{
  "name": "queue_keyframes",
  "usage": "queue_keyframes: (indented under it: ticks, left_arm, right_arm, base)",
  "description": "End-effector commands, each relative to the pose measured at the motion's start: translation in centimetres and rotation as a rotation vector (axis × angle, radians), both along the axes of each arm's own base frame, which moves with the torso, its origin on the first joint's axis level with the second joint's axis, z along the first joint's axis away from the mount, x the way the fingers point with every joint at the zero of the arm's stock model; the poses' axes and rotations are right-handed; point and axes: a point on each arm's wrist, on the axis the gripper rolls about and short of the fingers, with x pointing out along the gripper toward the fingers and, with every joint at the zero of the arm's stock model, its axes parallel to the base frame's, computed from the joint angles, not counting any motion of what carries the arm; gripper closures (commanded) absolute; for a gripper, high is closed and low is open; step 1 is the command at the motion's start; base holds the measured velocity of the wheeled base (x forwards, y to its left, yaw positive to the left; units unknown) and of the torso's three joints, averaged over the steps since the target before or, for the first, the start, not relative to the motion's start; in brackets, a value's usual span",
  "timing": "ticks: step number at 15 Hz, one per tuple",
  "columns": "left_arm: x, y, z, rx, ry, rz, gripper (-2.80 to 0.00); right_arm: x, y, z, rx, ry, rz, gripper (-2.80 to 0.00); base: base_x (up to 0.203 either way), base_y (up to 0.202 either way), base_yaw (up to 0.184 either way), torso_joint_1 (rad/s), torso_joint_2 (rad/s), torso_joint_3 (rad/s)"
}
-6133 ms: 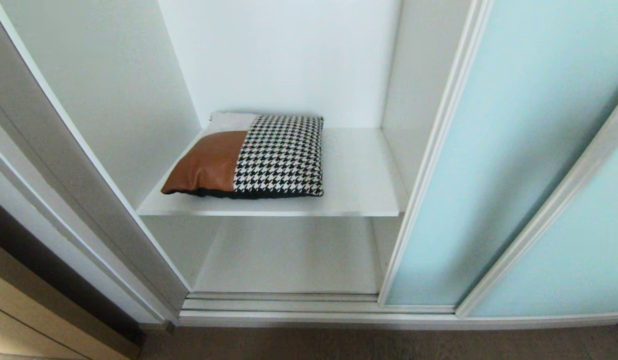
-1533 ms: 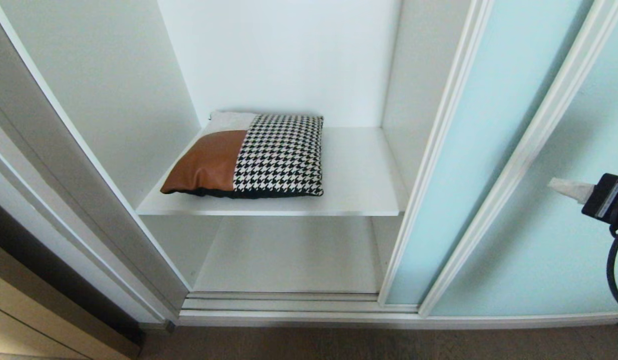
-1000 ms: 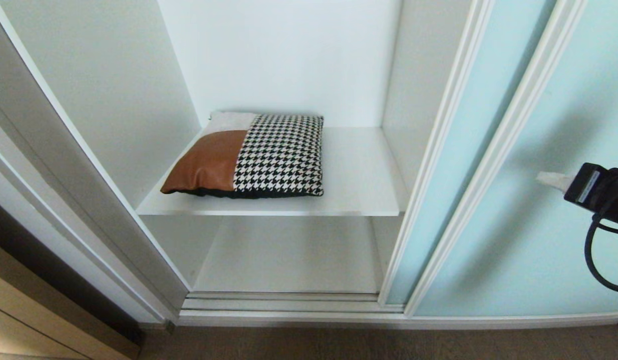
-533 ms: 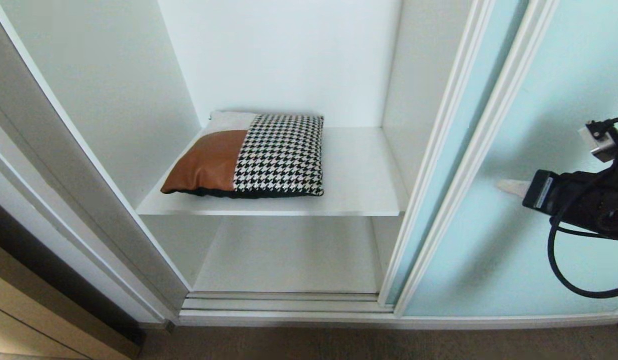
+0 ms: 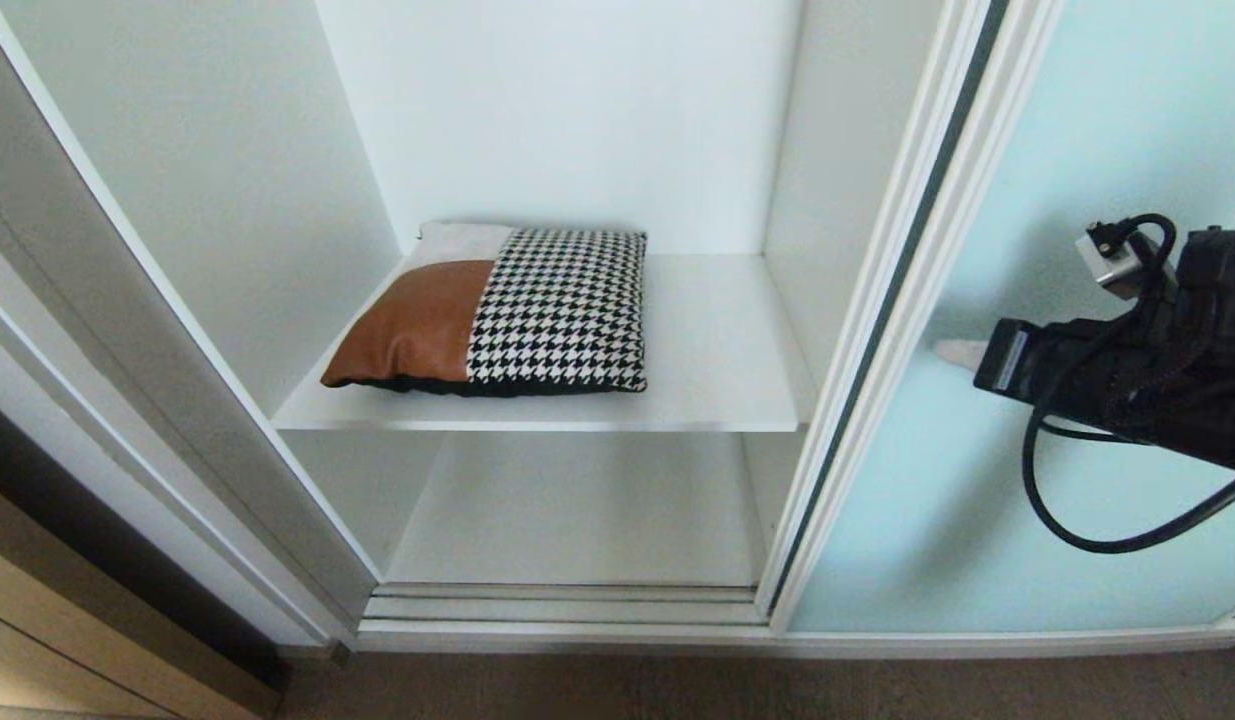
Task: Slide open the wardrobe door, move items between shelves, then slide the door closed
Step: Close the door
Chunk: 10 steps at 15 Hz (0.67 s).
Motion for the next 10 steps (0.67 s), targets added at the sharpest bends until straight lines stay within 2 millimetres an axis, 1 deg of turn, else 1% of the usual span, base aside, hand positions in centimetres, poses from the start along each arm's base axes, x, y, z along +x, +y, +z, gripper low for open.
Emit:
queue_keyframes:
  ticks: [1, 4, 6, 10]
  left_arm:
    - [0.0, 0.0, 0.0, 0.0, 0.003, 0.0, 0.0]
    - [0.0, 0.0, 0.0, 0.0, 0.003, 0.0, 0.0]
    - [0.0, 0.0, 0.0, 0.0, 0.003, 0.0, 0.0]
    - [0.0, 0.0, 0.0, 0.0, 0.003, 0.0, 0.0]
  right_arm:
    - [0.6, 1.9, -0.6, -0.005, 0.017, 0.045, 0.0]
    - [1.3, 2.6, -0.6, -0.017, 0.013, 0.021, 0.0]
    - [1.9, 2.8, -0.5, -0.019, 0.009, 0.008, 0.0]
    - [2.1, 2.6, -0.4, -0.019, 0.004, 0.001, 0.0]
  base:
    - [0.0, 0.0, 0.0, 0.0, 0.0, 0.0]
    - [0.0, 0.0, 0.0, 0.0, 0.0, 0.0]
    - [0.0, 0.0, 0.0, 0.0, 0.0, 0.0]
    - [0.0, 0.0, 0.0, 0.0, 0.0, 0.0]
